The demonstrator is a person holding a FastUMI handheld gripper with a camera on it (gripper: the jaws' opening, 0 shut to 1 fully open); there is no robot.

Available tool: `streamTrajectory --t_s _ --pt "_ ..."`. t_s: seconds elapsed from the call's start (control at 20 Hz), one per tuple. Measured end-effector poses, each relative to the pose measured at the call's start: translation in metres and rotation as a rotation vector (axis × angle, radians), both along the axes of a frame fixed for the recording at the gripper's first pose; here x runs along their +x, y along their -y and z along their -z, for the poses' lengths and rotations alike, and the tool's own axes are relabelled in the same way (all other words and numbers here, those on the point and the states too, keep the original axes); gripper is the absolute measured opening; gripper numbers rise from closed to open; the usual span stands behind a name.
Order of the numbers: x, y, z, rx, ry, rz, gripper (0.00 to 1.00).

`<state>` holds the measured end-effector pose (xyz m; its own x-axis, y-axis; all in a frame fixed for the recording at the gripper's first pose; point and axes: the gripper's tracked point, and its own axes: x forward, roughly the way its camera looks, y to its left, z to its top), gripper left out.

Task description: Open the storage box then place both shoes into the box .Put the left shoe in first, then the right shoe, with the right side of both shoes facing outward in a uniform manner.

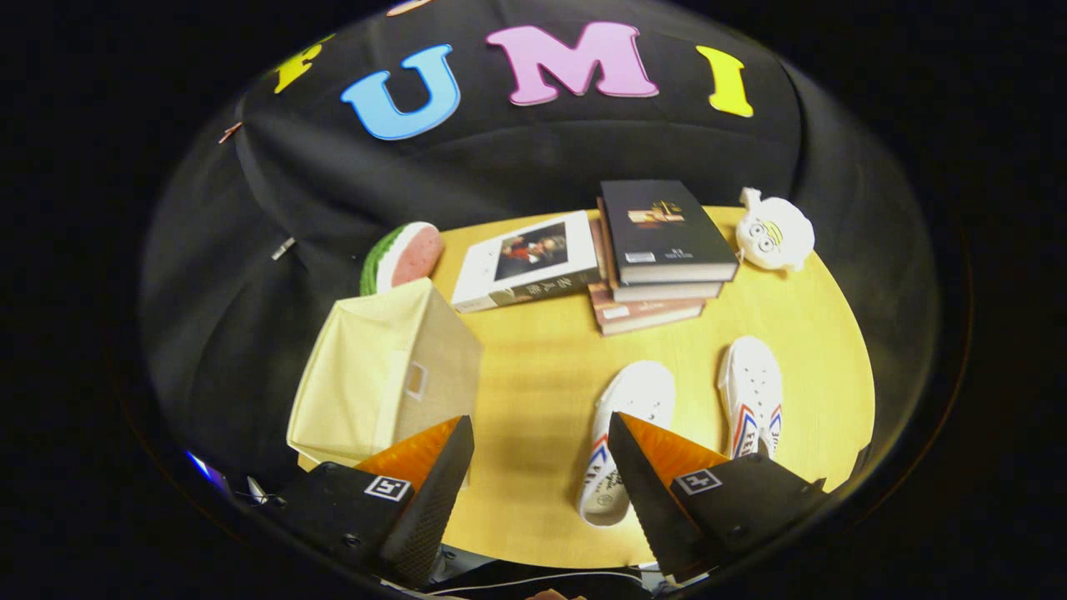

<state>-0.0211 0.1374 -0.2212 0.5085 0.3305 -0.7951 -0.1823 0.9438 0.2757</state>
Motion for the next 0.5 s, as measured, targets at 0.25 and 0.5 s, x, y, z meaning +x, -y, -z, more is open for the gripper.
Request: streamTrajectory --t_s 0.25,0.5 --pt "-0.016 0.047 0.047 -0.108 -0.041 0.008 0.99" --pt "-0.036 0.071 0.086 -0.18 -0.108 0.004 0.99"
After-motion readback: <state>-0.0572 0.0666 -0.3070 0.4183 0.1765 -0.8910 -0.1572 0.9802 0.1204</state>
